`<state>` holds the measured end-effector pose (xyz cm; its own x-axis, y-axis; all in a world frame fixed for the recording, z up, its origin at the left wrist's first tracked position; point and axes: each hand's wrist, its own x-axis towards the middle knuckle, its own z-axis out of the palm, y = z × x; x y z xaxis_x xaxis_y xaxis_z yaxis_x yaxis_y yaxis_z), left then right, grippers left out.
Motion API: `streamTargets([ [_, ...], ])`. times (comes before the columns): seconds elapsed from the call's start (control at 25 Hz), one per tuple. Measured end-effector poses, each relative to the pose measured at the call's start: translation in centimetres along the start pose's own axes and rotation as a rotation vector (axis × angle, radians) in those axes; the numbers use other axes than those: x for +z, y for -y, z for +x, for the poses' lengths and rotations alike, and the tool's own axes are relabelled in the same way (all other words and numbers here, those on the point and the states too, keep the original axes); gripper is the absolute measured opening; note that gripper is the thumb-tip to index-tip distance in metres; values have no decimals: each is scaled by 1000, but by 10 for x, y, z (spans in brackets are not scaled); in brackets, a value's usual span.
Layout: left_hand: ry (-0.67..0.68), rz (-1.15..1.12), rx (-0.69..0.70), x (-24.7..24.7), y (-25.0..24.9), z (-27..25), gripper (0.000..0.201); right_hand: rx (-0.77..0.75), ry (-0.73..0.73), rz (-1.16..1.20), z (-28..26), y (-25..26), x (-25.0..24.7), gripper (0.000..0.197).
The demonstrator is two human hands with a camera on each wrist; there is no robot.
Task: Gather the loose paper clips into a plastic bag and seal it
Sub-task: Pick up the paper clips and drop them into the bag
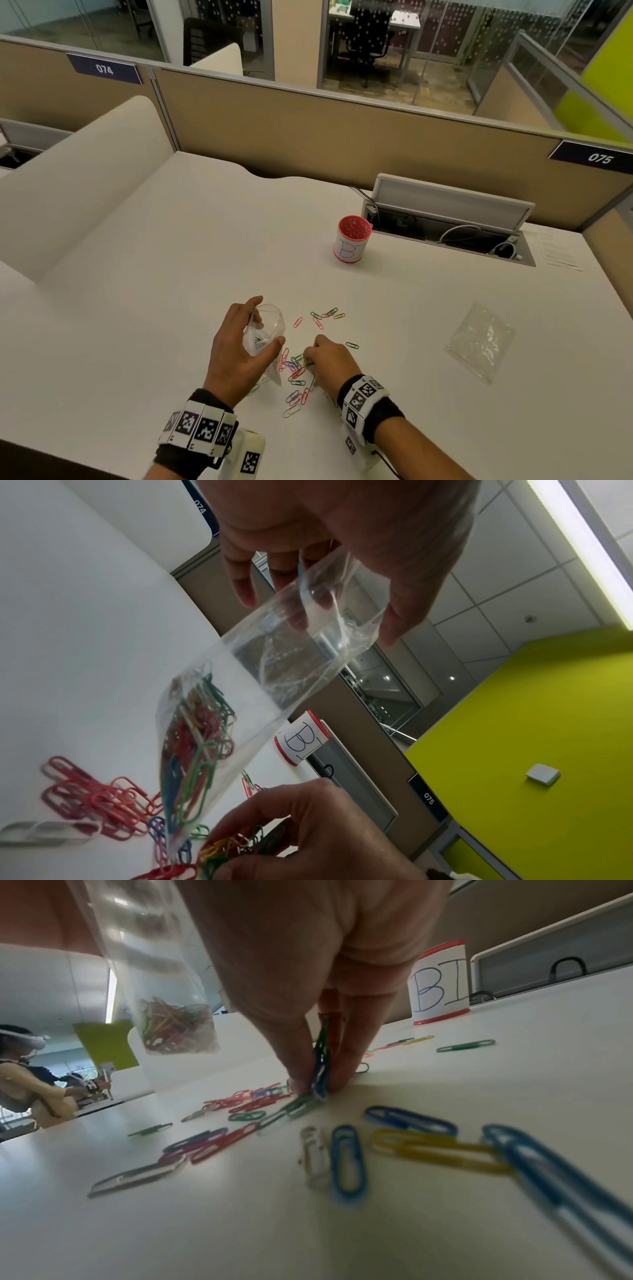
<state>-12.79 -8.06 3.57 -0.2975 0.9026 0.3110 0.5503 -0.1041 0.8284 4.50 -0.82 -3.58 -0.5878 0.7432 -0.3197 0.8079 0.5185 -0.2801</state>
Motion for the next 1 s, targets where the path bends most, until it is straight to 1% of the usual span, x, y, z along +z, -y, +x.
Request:
streamTargets([
  [0.16,9,-7,-4,2,-1,-1,71,43,-17,-15,-2,-10,-8,27],
  [0.24,23,-8,0,4,-1,-2,70,60,-43,18,-7,-14,-15,29],
  [0.32,40,-9,10,7,-2,-2,70,99,-99,146,-13,-17,-23,28],
  [0.44,53,-12,11,10,-7,-2,71,198,-200,441,-23,-16,-43,21],
  [0.52,62,-12,22,12,-7,-2,68,213,-274,627,-28,-12,-63,16],
  [0.6,79,-6,31,15,-7,-2,66,174,-338,770,-35,-3,-90,14],
  [0.72,100,-6,35,20,-7,-2,67,42,-370,848,-45,15,-132,14],
  [0.84,109,-24,44,23,-11,-2,64,-72,-375,802,-50,35,-153,15],
  [0.92,105,-51,55,25,-13,-3,56,-122,-381,746,-48,47,-153,15],
  [1.0,101,-93,64,27,-15,-4,51,-148,-350,634,-47,56,-150,16],
])
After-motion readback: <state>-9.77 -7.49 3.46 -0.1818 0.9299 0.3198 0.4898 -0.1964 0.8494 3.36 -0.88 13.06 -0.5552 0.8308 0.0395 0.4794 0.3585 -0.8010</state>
